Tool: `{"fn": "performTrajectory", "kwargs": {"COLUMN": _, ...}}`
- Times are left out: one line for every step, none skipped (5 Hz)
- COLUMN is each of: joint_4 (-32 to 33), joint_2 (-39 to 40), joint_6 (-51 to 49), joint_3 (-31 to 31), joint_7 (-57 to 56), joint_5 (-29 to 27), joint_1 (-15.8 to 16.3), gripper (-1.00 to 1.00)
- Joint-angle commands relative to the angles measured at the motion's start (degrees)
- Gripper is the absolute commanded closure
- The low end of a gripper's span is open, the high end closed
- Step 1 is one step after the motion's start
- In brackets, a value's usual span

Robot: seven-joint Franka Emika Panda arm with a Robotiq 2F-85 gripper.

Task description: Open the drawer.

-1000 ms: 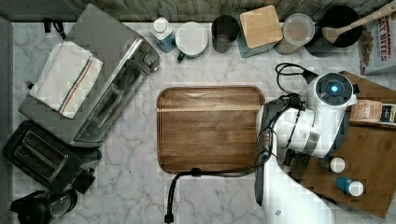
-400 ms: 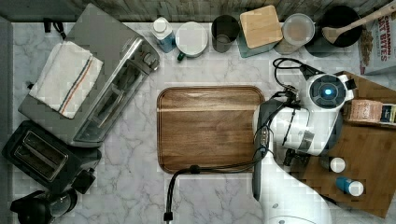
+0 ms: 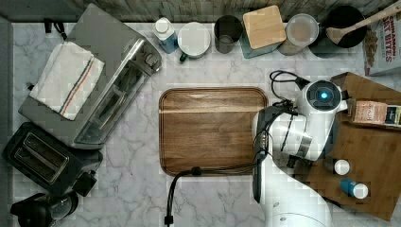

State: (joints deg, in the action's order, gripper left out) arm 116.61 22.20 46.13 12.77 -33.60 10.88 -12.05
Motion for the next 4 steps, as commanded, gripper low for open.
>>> {"fn": "performTrajectory", "kwargs": {"joint_4": 3.0, "joint_2": -1.16, "joint_6": 4.0, "joint_3": 0.77, "joint_7": 5.3, "joint_5": -0.99, "joint_1": 0.43, "gripper": -1.0}}
{"fn": "performTrajectory", "kwargs": {"joint_4": 3.37, "joint_2": -1.95, "joint_6": 5.26, "joint_3": 1.38, "joint_7": 10.51, "joint_5": 0.21, "joint_1": 3.67, "gripper": -1.0}}
{"fn": "performTrajectory", "kwargs": {"joint_4": 2.38, "joint_2": -1.07, "joint_6": 8.12, "joint_3": -0.97, "joint_7": 11.18, "joint_5": -0.07, "joint_1": 4.88, "gripper": -1.0}}
{"fn": "performTrajectory", "kwargs": {"joint_4": 0.43, "joint_2": 0.57, "joint_6": 10.25, "joint_3": -4.49, "joint_7": 13.85, "joint_5": -2.31, "joint_1": 6.56, "gripper": -1.0}}
